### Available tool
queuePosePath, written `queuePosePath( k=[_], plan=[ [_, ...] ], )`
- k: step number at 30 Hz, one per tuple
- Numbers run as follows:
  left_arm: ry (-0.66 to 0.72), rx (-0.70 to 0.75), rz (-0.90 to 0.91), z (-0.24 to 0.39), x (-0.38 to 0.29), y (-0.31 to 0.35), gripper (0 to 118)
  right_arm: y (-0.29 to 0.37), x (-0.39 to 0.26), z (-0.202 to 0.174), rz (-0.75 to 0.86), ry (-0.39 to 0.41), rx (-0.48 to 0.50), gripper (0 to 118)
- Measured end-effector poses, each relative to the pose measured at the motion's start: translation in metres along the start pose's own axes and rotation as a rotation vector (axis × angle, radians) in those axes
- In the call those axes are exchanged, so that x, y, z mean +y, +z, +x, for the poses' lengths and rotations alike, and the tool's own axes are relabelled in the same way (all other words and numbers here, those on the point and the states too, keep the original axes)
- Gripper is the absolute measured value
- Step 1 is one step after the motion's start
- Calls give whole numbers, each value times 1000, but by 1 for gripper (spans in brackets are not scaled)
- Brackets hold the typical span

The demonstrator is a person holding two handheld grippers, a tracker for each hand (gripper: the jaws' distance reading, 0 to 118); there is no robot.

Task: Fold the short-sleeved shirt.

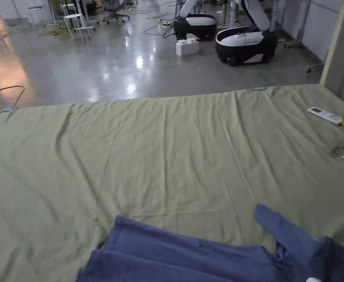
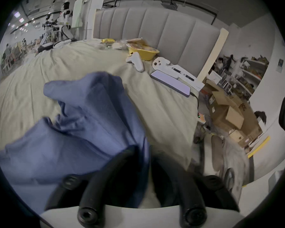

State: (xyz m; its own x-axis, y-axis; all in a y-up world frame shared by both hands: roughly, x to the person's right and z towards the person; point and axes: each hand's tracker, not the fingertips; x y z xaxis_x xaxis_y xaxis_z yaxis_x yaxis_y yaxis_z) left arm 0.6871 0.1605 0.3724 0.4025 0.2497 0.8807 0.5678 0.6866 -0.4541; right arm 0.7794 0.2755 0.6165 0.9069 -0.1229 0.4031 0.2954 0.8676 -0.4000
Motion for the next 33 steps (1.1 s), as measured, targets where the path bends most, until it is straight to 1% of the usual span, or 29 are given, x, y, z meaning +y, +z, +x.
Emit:
queuePosePath(
  k=[1, 2, 4, 6, 10, 13, 15, 18, 19, 20, 21, 23, 24, 26, 27, 28, 31, 32, 33],
  plan=[
    [38, -36, 23, -1, -1, 2, 71, 0, -1, 1, -2, -6, 2, 0],
    [62, -82, 31, -4, 2, 9, 76, 0, -1, 0, -2, -13, 8, 0],
    [92, -48, 90, -8, 7, 37, 76, 1, 2, -5, 13, -18, 28, 0],
    [91, 0, 194, -18, 14, 80, 76, 1, 7, -13, 37, -13, 61, 0],
    [94, 192, 430, -32, 7, 204, 76, 4, 27, -37, 116, 43, 141, 0],
    [89, 363, 561, -31, -18, 298, 76, 9, 42, -55, 175, 81, 197, 0],
    [79, 522, 623, -24, -40, 353, 76, 13, 54, -72, 221, 138, 217, 0],
    [17, 770, 729, -4, -75, 412, 73, 18, 68, -100, 286, 248, 192, 0],
    [5, 846, 741, 2, -85, 426, 70, 19, 71, -107, 302, 266, 195, 0],
    [6, 915, 738, 8, -94, 436, 58, 20, 72, -113, 303, 269, 210, 0],
    [17, 958, 732, 14, -104, 445, 43, 21, 73, -117, 306, 270, 222, 0],
    [34, 1012, 723, 24, -124, 462, 6, 26, 72, -123, 314, 269, 244, 0],
    [57, 1025, 714, 26, -128, 467, 6, 27, 71, -125, 314, 267, 247, 0],
    [84, 1012, 690, 35, -145, 476, 0, 31, 67, -126, 314, 258, 250, 0],
    [108, 1018, 663, 38, -152, 477, 0, 32, 65, -126, 316, 242, 246, 0],
    [127, 1035, 657, 38, -154, 477, 0, 32, 63, -124, 303, 197, 241, 0],
    [170, 1001, 654, 36, -159, 476, 0, 29, 61, -116, 255, 95, 273, 0],
    [179, 997, 657, 31, -157, 477, 0, 29, 63, -115, 275, 116, 268, 0],
    [189, 974, 662, 29, -155, 475, 0, 29, 63, -114, 266, 110, 263, 0]
  ],
)
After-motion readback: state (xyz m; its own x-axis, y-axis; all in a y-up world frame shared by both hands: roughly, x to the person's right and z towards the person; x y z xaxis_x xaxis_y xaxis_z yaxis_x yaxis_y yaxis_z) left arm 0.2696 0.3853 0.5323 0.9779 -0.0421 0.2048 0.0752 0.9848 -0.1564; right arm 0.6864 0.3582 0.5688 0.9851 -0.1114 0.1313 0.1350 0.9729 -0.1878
